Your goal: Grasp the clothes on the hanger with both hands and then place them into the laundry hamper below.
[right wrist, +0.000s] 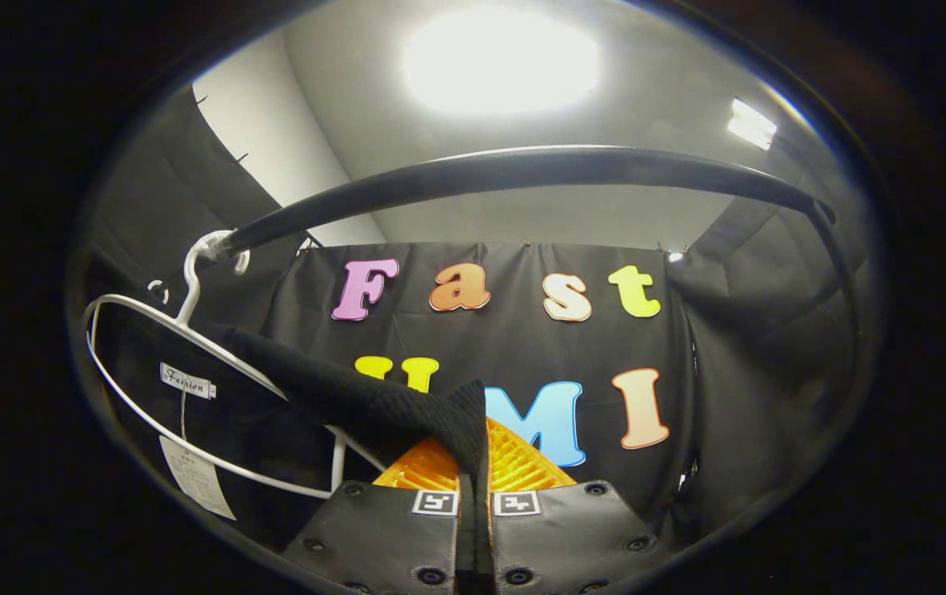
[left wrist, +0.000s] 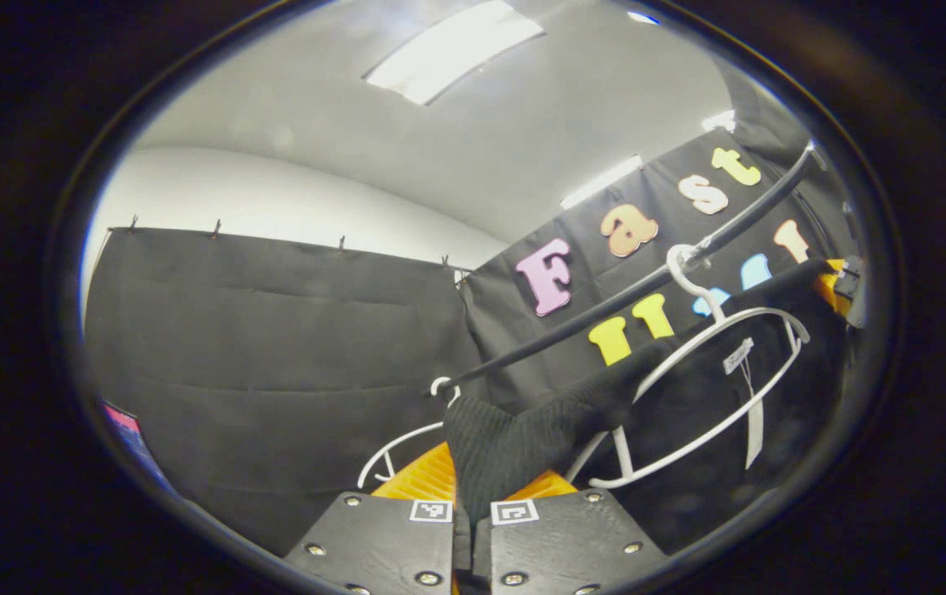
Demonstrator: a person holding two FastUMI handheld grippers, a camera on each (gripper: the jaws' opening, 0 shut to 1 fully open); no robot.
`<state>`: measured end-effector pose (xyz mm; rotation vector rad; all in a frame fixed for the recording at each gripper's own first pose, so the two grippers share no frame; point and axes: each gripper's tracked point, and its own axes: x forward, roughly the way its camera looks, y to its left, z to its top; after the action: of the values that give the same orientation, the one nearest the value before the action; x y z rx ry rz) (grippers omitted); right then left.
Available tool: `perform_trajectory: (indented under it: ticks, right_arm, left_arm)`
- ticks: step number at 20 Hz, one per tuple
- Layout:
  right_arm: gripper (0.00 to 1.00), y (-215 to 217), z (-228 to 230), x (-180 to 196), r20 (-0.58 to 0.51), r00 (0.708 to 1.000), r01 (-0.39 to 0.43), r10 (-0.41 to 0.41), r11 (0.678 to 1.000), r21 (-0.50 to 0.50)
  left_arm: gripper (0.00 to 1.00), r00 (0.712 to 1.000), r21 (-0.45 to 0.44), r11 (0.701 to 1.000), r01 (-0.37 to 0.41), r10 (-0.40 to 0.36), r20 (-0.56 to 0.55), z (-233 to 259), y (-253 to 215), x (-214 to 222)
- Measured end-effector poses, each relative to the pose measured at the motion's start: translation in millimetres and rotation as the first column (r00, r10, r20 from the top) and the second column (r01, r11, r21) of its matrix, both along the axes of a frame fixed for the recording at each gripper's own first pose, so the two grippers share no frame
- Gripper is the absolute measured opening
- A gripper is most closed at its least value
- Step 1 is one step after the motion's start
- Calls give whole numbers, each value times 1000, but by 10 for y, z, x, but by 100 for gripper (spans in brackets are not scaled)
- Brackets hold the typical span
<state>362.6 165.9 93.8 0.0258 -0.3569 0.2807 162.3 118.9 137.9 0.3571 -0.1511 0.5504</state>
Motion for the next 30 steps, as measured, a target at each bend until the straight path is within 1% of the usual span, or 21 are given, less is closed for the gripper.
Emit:
perform_trajectory:
  ticks: [4, 6, 9, 11, 14, 16, 20, 21, 22, 23, 26, 27, 30]
  right_arm:
    - [1, 75, -23, 125, 1, 1000, -27, 27, 1000, -1]
    - [1, 110, -66, 195, 1, 999, -37, 37, 999, -4]
    - [0, 211, -241, 309, -51, 997, -52, 52, 999, -15]
    - [5, 286, -350, 388, -97, 993, -74, 74, 997, -3]
    - [4, 339, -547, 451, -153, 985, -82, 80, 997, -8]
    - [4, 397, -749, 469, -212, 972, -107, 103, 994, -9]
    - [4, 447, -1137, 547, -351, 921, -154, 168, 986, 67]
    - [4, 432, -1220, 534, -375, 912, -152, 168, 986, 73]
    - [2, 406, -1293, 526, -391, 906, -147, 163, 987, 70]
    - [4, 382, -1351, 511, -405, 901, -141, 153, 988, 60]
    - [4, 360, -1499, 435, -428, 894, -127, 136, 991, 51]
    - [2, 351, -1565, 390, -440, 888, -125, 131, 991, 43]
    - [4, 335, -1797, 107, -483, 866, -140, 130, 990, 17]
  left_arm:
    - [2, 999, 23, 999, 40, -39, -12, 97, 152, 168]
    - [2, 998, 31, 998, 58, -58, 9, 174, 210, 250]
    - [2, 996, 40, 996, 84, -84, -8, 128, 313, 363]
    - [2, 993, 17, 994, 108, -107, -41, 13, 380, 425]
    - [2, 985, -57, 987, 150, -154, -75, -266, 444, 477]
    - [2, 979, -103, 979, 174, -184, -91, -471, 456, 446]
    - [2, 956, -196, 949, 246, -271, -110, -844, 422, 387]
    - [2, 952, -207, 945, 253, -281, -118, -939, 429, 375]
    - [2, 949, -211, 943, 257, -287, -128, -1010, 416, 375]
    - [2, 946, -211, 943, 259, -291, -141, -1094, 399, 387]
    - [2, 942, -218, 942, 256, -294, -164, -1280, 331, 456]
    - [2, 941, -231, 939, 257, -297, -161, -1328, 320, 519]
    - [2, 932, -272, 930, 248, -305, -193, -1537, 324, 572]
